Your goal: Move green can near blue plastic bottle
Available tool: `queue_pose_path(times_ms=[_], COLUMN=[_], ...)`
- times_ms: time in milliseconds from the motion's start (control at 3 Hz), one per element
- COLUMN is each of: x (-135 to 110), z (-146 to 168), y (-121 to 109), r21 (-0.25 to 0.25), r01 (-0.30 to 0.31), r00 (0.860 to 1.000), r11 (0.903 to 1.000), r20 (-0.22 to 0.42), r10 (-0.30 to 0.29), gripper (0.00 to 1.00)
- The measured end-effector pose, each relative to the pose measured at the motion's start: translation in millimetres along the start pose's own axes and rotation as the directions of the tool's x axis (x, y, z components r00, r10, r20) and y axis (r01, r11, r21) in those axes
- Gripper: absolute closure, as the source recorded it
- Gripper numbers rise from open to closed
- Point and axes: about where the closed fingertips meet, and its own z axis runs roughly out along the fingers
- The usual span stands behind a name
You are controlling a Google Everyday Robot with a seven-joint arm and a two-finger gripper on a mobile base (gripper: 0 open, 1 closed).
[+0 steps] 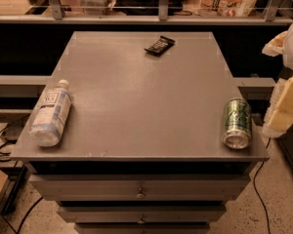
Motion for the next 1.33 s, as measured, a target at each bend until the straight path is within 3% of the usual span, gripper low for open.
queue_pose_path(times_ms=[333, 667, 1000, 1333], x=[0, -2, -12, -12], z=[0, 9, 32, 35], y=[0, -4, -7, -6], r21=[0.000, -0.009, -0.055, -0.059], r01=[0.000, -0.072, -0.243, -0.252], r00=[1.000, 0.997, 0.964, 0.963], r11=[1.0000, 0.9974, 0.9685, 0.9659], r20=[0.000, 0.035, 0.097, 0.087], r10=[0.000, 0.072, 0.247, 0.257], gripper=[0.00, 0.00, 0.00, 0.00])
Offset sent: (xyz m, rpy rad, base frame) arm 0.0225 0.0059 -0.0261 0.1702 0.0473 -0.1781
